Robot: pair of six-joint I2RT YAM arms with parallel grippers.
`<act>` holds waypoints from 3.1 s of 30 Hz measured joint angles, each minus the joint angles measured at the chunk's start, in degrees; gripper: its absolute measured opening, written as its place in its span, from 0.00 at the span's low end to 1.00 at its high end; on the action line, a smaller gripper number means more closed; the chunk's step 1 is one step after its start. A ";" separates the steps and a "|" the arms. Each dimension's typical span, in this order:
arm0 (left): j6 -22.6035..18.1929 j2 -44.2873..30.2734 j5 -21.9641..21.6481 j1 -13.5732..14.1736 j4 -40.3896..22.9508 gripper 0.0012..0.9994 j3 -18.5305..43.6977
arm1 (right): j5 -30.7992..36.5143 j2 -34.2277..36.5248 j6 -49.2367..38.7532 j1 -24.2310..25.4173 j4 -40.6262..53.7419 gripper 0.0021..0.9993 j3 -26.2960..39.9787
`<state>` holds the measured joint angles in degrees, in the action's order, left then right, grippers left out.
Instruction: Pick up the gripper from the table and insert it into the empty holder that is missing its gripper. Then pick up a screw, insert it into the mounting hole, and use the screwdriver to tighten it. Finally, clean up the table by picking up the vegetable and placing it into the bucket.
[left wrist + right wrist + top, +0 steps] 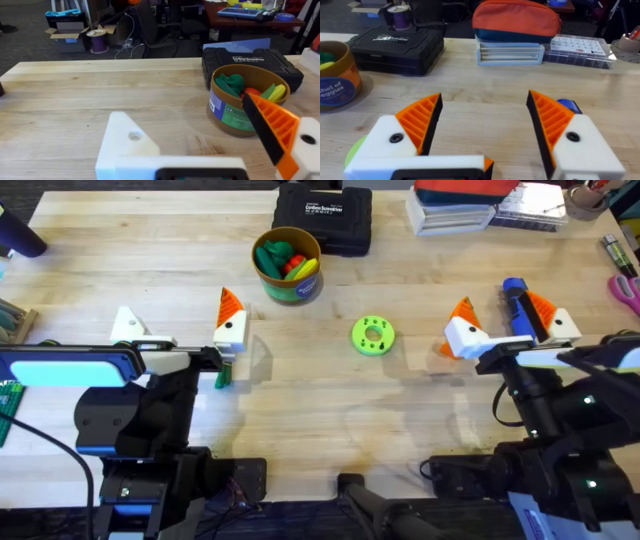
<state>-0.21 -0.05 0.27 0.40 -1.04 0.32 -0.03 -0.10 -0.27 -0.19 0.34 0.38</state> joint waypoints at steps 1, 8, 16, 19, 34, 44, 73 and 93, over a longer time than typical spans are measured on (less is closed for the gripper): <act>0.00 0.00 0.00 0.00 0.00 0.99 0.00 | 0.00 0.00 0.00 0.00 0.00 1.00 0.00; 0.00 0.01 0.00 0.00 -0.01 0.99 0.00 | 0.05 0.00 0.00 0.00 0.42 0.99 0.02; -0.01 -0.19 0.35 0.00 -9.68 0.99 2.89 | 0.83 0.50 2.14 0.11 10.42 0.99 4.71; -0.04 -3.28 0.42 0.00 -21.24 0.99 9.95 | 0.82 2.79 3.38 0.11 20.98 0.99 11.51; 0.02 -49.46 2.22 0.00 -49.00 0.99 47.49 | 0.81 24.55 4.59 0.11 44.72 0.99 50.08; 0.19 -64.95 4.44 0.00 -55.97 0.76 49.42 | 0.87 24.72 4.60 0.11 45.13 0.99 50.23; -9.12 -55.94 42.43 9.40 -29.78 0.99 50.34 | 0.87 24.73 4.59 0.11 45.16 0.99 50.23; -15.78 -24.67 27.68 36.64 9.46 0.99 12.70 | 0.87 24.72 4.60 0.11 45.16 0.99 50.23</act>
<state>-15.99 -24.73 27.96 37.04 8.42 13.02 0.84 24.62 4.33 -0.08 45.50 50.61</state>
